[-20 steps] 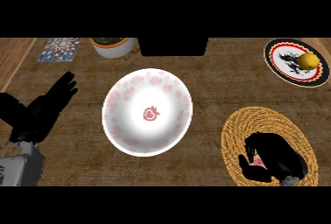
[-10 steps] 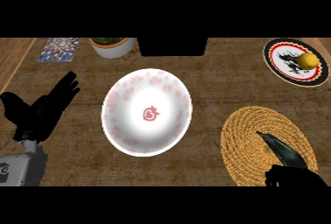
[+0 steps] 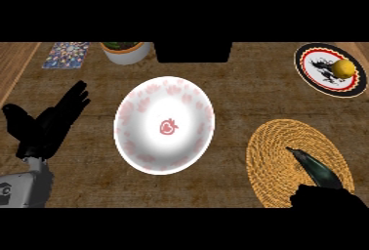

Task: Pick the cupcake from the placemat and place it in the bowl

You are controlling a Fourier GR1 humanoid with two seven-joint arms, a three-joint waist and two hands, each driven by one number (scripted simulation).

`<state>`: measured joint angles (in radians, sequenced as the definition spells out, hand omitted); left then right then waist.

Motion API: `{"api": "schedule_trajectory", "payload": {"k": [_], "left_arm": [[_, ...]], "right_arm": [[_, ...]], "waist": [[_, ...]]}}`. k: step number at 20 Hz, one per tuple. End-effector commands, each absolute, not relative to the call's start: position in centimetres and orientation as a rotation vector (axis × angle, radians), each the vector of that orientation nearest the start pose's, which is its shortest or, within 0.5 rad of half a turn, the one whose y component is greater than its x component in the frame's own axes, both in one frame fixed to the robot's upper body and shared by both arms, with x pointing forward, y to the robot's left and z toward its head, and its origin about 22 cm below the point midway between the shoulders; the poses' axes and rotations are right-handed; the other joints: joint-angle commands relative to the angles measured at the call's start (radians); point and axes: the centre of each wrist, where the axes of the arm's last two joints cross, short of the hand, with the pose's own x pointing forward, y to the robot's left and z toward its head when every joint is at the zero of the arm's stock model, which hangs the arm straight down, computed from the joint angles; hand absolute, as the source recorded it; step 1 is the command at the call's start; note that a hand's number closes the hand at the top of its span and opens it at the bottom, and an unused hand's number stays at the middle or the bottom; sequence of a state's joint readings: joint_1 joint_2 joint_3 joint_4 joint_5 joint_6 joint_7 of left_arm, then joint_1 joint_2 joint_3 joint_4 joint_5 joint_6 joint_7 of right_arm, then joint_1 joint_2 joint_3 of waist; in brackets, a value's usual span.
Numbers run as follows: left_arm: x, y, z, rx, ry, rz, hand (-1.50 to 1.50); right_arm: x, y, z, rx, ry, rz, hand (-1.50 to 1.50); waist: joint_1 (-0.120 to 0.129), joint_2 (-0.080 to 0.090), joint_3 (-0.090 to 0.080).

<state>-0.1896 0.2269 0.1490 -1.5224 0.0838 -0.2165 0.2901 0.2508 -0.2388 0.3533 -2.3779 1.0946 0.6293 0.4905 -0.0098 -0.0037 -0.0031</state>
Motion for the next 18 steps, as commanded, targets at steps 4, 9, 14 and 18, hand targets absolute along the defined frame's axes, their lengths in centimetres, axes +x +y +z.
{"api": "schedule_trajectory", "payload": {"k": [4, 9, 14, 18], "left_arm": [[28.7, 30.1, 6.1, 0.037, -1.408, -0.203, 0.0], [29.2, 29.7, 6.7, 0.034, -1.403, -0.224, 0.0], [29.3, 29.8, 6.3, 0.033, -1.422, -0.224, 0.0], [29.2, 27.8, 5.8, 0.009, -1.427, -0.229, 0.0]], "right_arm": [[10.3, -18.2, 20.4, -0.98, -1.356, 1.156, 1.5], [12.4, -15.2, 20.8, -0.835, -1.452, 1.05, 1.5], [13.6, -11.7, 21.2, -0.814, -1.475, 1.039, 1.5], [16.0, -9.2, 22.6, -0.836, -1.503, 1.003, 1.5]], "waist": [[0.007, -0.004, -0.002], [0.017, 0.0, -0.002], [0.028, 0.002, -0.001], [0.031, 0.003, 0.0]]}}
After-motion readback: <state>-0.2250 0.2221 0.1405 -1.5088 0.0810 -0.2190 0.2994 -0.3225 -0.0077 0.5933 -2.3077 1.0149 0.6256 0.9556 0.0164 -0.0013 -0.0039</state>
